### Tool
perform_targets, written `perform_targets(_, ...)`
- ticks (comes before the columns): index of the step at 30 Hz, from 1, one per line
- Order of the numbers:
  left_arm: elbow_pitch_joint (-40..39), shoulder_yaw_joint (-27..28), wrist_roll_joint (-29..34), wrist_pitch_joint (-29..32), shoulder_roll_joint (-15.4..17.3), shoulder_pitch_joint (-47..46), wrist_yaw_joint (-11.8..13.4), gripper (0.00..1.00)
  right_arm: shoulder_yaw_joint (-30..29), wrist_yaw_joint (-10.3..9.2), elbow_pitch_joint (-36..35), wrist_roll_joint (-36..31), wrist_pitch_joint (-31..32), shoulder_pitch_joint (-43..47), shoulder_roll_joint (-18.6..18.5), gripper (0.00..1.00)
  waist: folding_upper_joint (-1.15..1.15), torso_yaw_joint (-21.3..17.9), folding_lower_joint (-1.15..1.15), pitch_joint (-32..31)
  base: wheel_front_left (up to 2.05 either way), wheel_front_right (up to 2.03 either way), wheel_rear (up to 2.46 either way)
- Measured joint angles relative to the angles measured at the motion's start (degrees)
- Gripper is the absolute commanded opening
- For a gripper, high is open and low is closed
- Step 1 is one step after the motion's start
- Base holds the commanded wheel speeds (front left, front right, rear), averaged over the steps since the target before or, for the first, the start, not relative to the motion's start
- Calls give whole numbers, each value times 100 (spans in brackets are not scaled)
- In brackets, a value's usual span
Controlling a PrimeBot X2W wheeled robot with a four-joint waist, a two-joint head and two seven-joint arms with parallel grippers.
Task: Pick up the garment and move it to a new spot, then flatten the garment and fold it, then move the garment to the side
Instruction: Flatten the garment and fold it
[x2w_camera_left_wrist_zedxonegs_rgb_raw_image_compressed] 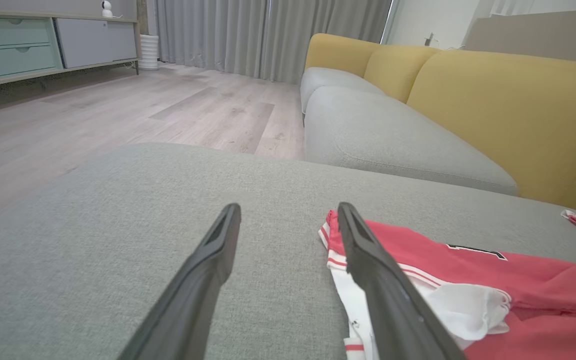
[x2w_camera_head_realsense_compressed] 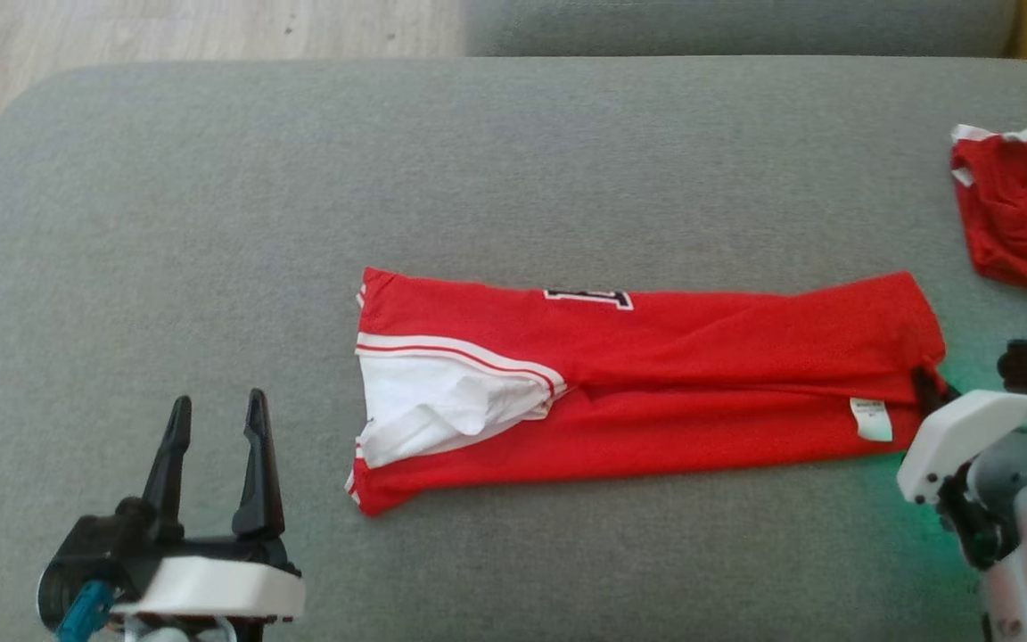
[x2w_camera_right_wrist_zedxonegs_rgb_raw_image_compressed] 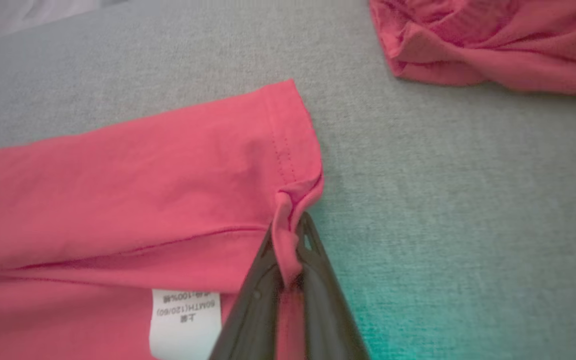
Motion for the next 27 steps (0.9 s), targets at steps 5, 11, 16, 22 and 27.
perform_targets(5, 3, -74, 30, 2, -3, -4, -1, 100, -222, 0, -198, 38, -90, -20, -242, 0, 0, -152, 0, -87, 0, 0, 0)
perform_targets(11, 70, -126, 30, 4, -11, -3, -5, 100, -606, 0, -721, 65, -24, 69, -390, 0, 0, -303, 0, -171, 0, 0, 0)
perform_targets(16, 116, -212, 30, 55, -29, -3, -8, 100, -427, 0, -1325, 396, 99, 348, -167, 0, 0, -380, 0, -250, 0, 0, 0)
perform_targets(22, 168, -299, 36, 105, -48, -4, -62, 100, 247, 0, -2353, 853, 260, 720, 167, 0, 0, -354, 0, -352, 0, 0, 0)
perform_targets(27, 196, -331, 37, 113, -41, -5, -107, 100, 804, 0, -2895, 1043, 343, 899, 304, 0, 0, -271, 0, -429, 0, 0, 0)
